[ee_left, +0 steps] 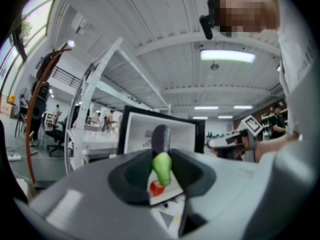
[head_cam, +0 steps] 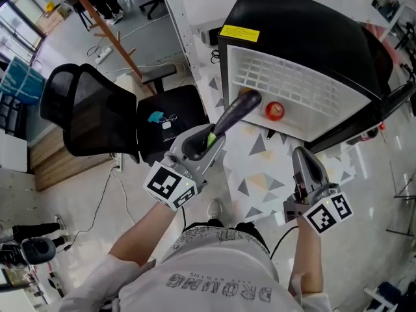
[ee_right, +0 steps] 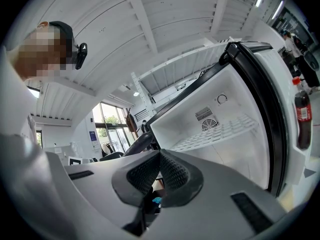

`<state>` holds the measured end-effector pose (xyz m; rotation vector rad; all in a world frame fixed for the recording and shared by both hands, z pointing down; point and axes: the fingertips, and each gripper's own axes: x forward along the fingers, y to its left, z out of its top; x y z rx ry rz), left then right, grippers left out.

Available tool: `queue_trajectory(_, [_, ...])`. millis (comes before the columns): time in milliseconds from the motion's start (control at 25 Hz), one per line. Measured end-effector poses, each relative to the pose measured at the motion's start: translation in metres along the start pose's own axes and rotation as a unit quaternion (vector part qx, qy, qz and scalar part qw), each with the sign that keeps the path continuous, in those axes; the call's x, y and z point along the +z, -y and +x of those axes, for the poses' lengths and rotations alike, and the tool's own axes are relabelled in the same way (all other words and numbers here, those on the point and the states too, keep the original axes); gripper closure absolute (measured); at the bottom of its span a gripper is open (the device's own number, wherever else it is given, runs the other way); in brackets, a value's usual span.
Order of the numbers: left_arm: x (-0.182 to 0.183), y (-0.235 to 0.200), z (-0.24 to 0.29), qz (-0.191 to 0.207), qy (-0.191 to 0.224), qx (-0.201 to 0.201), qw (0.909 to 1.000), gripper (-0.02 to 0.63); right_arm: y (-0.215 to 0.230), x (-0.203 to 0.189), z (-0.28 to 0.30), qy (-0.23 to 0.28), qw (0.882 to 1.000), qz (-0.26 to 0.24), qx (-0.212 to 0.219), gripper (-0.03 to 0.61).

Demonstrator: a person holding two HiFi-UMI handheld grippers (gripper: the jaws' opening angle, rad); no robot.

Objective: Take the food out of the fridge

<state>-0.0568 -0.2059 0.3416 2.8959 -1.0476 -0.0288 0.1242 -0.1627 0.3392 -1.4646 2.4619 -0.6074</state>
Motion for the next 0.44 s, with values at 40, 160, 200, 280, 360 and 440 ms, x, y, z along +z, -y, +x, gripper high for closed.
queue_trajectory(40, [0.000, 0.001, 0.000, 0.000, 0.000, 0.000, 1.0000, 0.494, 0.000, 0.000, -0.001, 0.000, 1.000, 0.000, 0.000, 0.578])
queue_trajectory(160, [-0.001, 0.003, 0.001, -0.002, 0.000, 0.000, 1.0000, 0.494, 0.002, 0.001, -0.003, -0.001, 1.000, -0.001, 0.000, 0.578])
queue_trajectory(200, [-0.002, 0.004, 0.001, -0.003, 0.001, 0.000, 1.0000, 0.494, 0.002, 0.001, -0.003, -0.001, 1.000, -0.001, 0.000, 0.577])
queue_trajectory(280, [-0.002, 0.007, 0.002, -0.002, 0.001, -0.001, 1.0000, 0.494, 0.003, 0.001, -0.005, -0.002, 1.000, -0.001, 0.001, 0.578])
queue_trajectory(360, [-0.003, 0.009, 0.002, -0.001, 0.000, -0.001, 1.0000, 0.494, 0.004, 0.001, -0.007, -0.002, 1.000, -0.002, 0.002, 0.578])
queue_trajectory(440, [-0.003, 0.011, 0.003, 0.000, -0.002, -0.001, 1.0000, 0.494, 0.004, 0.001, -0.008, -0.002, 1.000, -0.002, 0.003, 0.578])
